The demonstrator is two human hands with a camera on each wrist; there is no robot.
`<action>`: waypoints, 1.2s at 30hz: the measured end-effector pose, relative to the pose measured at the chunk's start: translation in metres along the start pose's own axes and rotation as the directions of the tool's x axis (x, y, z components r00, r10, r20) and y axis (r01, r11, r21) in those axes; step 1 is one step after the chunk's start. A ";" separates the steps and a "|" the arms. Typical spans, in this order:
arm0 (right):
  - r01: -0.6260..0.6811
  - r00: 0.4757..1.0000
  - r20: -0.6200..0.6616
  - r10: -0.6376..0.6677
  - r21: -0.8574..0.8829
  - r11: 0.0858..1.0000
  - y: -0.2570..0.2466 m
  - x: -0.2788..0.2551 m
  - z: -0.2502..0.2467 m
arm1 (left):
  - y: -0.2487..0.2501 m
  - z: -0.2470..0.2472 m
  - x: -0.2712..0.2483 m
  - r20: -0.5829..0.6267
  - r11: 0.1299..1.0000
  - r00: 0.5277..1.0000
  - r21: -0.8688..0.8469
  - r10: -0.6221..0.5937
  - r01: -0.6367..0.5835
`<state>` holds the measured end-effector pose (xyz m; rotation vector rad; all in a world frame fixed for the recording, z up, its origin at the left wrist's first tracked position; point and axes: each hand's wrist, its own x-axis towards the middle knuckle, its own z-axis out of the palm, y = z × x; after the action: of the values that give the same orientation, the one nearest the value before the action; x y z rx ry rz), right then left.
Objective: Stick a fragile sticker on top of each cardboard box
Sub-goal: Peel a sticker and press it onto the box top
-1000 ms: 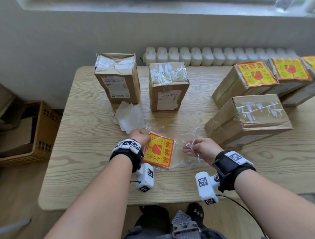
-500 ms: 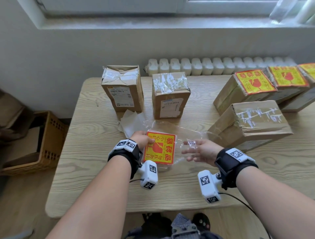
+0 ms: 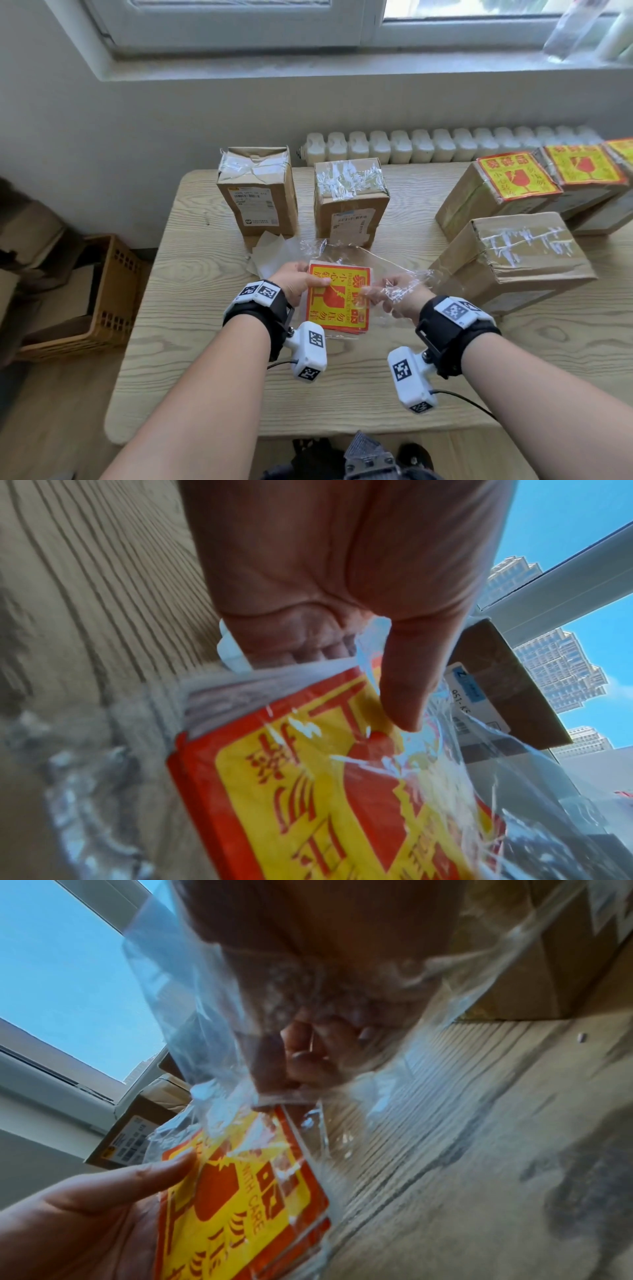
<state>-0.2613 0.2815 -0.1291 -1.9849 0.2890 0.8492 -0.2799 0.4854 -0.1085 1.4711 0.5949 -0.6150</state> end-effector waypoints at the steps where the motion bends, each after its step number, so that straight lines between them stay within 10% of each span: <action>1: -0.006 1.000 0.000 0.006 0.012 1.000 0.001 0.000 -0.001 | 0.000 0.000 0.001 0.002 1.000 1.000 -0.007 0.000 0.000; 9: -0.118 0.993 0.018 0.118 0.278 0.953 0.000 0.005 -0.005 | -0.007 -0.007 0.008 -0.026 1.000 1.000 -0.027 -0.001 0.001; 13: -0.076 0.997 -0.021 0.077 0.045 0.996 0.002 0.007 0.000 | -0.007 -0.008 0.004 0.021 0.999 1.000 -0.048 -0.005 0.006; 24: -0.070 0.991 -0.105 0.078 0.083 0.994 0.002 0.009 -0.001 | -0.014 -0.018 0.020 -0.157 0.988 0.987 0.147 -0.032 0.056; 36: 0.111 0.952 -0.284 -0.118 -0.042 0.993 -0.004 -0.006 -0.008 | -0.041 -0.036 0.029 -0.415 0.649 0.910 0.691 -0.004 0.318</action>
<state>-0.2596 0.2760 -0.1199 -2.1268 0.3261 0.4925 -0.2873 0.5210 -0.1585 2.3890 0.8398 -0.7754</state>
